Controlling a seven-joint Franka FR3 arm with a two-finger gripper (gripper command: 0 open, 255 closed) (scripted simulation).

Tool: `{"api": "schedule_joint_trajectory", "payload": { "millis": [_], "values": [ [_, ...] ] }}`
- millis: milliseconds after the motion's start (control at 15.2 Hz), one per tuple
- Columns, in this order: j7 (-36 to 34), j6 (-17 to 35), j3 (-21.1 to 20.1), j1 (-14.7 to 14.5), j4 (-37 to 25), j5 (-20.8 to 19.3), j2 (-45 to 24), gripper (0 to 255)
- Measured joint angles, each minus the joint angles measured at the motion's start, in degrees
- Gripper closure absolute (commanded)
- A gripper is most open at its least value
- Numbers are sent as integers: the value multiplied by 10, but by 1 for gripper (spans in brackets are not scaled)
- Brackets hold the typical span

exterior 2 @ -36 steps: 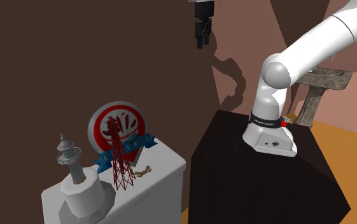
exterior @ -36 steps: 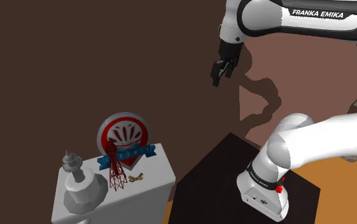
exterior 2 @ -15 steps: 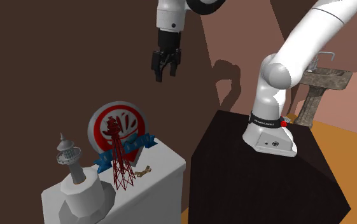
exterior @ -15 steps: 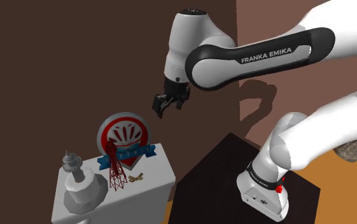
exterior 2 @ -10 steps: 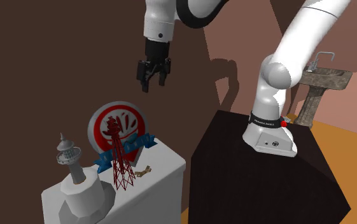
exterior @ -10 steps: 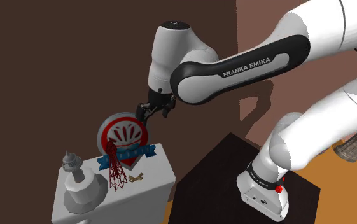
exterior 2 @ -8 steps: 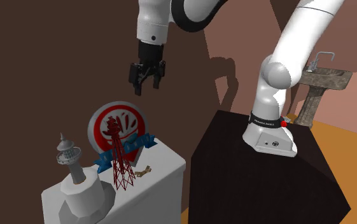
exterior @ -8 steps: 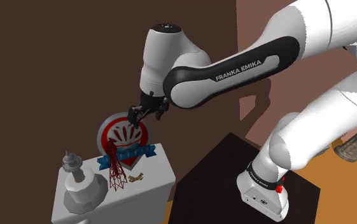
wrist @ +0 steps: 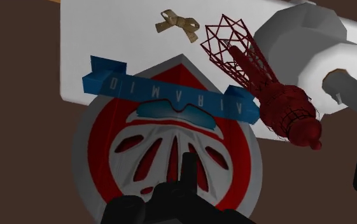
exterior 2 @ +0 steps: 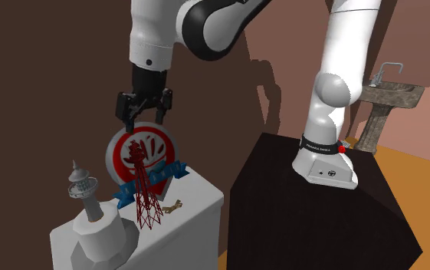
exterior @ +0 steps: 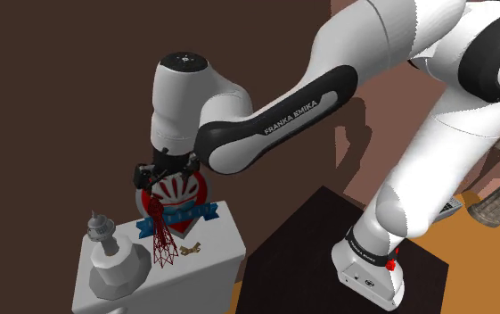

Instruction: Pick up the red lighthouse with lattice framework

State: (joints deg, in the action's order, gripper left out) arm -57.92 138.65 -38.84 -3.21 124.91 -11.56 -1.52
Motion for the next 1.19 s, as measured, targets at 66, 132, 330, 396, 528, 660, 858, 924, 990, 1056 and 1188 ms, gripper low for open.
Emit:
{"api": "schedule_joint_trajectory", "payload": {
  "millis": [66,132,330,396,528,660,858,924,990,1056,1188],
  "values": [
    [-25,3,-3,-5,-15,-24,-21,0],
    [-51,5,-3,-13,-35,-52,-47,0],
    [-83,18,4,-24,-48,-90,-79,0],
    [-90,23,6,-26,-47,-98,-85,0],
    [-103,33,10,-30,-44,-113,-96,0],
    [-112,45,15,-33,-37,-126,-104,0],
    [-117,48,17,-35,-38,-132,-110,255],
    [-117,48,18,-35,-39,-133,-110,255],
    [-117,49,18,-35,-39,-133,-110,255],
    [-117,49,18,-35,-39,-133,-110,255],
    [-117,49,18,-35,-39,-133,-110,255]
  ]
}}
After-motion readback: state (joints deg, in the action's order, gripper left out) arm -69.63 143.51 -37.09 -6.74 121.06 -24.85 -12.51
